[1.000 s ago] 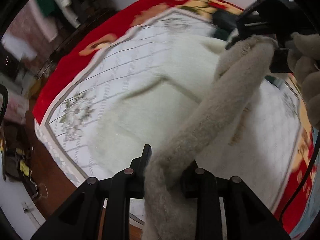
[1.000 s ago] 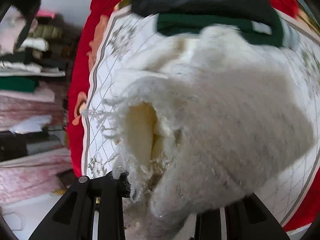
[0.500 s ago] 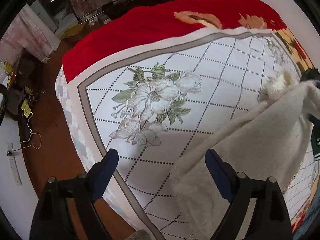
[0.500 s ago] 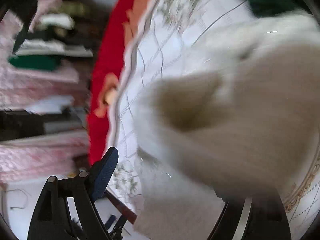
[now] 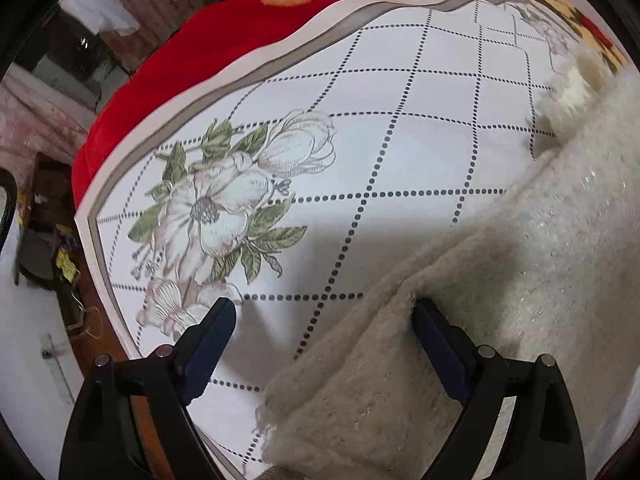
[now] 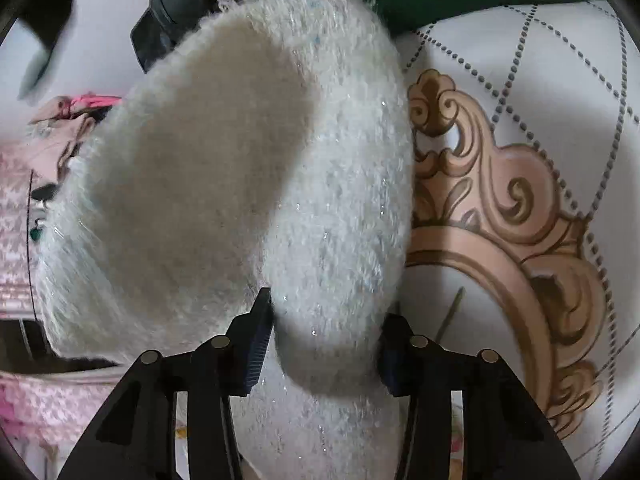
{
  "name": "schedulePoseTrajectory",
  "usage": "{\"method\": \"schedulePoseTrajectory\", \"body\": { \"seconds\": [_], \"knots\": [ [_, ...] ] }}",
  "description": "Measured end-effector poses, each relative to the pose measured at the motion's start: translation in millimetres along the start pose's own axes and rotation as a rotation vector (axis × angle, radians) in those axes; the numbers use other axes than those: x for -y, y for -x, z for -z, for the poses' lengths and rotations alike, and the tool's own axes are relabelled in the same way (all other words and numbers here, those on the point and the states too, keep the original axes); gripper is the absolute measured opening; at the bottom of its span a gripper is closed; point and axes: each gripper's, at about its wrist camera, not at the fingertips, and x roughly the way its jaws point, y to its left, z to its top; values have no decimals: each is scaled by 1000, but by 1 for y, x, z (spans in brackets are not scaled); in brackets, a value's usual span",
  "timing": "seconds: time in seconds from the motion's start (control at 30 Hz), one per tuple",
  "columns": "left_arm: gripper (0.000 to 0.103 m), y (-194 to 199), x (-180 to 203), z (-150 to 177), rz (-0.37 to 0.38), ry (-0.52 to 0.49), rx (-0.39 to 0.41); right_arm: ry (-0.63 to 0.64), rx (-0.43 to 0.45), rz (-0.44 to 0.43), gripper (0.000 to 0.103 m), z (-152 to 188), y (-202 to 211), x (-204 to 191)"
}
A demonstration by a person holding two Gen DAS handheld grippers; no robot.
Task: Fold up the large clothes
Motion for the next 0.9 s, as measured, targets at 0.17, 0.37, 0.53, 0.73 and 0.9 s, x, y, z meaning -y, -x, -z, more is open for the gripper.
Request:
{"method": "schedulePoseTrajectory", "body": {
  "seconds": [0.17, 0.37, 0.53, 0.73, 0.9],
  "knots": [
    [92, 15, 8, 4, -34, -89, 22, -174, 69, -56, 33, 37, 47, 19],
    [92, 50, 38, 30, 2, -247, 49, -388, 101, 80, 30, 153, 164, 88],
    [92, 77, 69, 58, 27, -331, 63, -457, 13, 265, 30, 234, 218, 137],
    [92, 110, 93, 69, 15, -310, 93, -243, 69, 411, 44, 229, 274, 101],
    [92, 116, 114, 68, 38, -277, 122, 40, -19, 296, 44, 147, 238, 30]
  ]
}}
